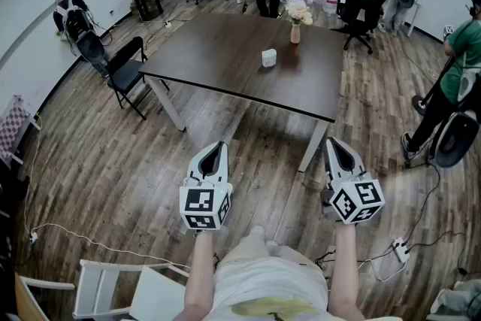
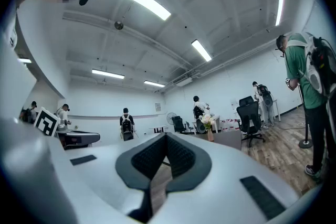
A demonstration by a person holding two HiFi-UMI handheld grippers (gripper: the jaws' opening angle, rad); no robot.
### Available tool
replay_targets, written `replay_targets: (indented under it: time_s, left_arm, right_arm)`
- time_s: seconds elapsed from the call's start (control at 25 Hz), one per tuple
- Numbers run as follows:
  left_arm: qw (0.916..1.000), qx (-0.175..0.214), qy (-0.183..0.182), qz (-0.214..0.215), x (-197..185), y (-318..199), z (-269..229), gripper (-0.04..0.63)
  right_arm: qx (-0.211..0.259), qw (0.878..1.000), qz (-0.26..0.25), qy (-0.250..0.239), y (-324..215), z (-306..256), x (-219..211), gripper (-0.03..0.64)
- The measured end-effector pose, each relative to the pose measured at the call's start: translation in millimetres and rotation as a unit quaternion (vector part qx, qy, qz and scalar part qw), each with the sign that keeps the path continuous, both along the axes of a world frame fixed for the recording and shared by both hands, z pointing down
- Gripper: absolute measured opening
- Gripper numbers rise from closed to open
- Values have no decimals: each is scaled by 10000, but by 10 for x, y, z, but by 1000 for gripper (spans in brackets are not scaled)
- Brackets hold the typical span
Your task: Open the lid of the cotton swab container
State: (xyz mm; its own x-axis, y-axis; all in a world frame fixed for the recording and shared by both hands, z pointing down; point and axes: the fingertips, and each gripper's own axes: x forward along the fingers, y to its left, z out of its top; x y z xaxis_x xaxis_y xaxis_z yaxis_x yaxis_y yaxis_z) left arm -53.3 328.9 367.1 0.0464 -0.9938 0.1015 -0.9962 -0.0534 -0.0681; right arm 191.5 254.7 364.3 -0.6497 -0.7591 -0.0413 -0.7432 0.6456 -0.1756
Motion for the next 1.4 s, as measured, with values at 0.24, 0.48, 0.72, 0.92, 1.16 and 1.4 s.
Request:
replay_targets:
  time_s: [0.24,0.48,0.72,0.92,1.16,1.4]
  left_arm:
    - [9999,-78,53,-101,-27,-6,45,23]
    - [9998,-135,91,-143,-9,-34,63,23]
    - [9997,-130,118,-177,54,-103,80,23]
    - [9998,-197,17,-48,168,-252,80,23]
    - [9996,-258,-81,125,298,-481,109,23]
    - [9991,-387,-69,140,221,-820,243,23]
  right_arm:
    - [-118,9999,7,-54,-41,62,60,21]
    - [-229,9997,-79,-70,-95,97,35,21]
    - [-273,9993,-156,-201,-200,141,33,21]
    - [-353,9986,-266,-278,-311,173,21,21]
    - [-500,9976,-414,-254,-487,295,-50,21]
    - [-619,9968,-434,-241,-822,426,-141,21]
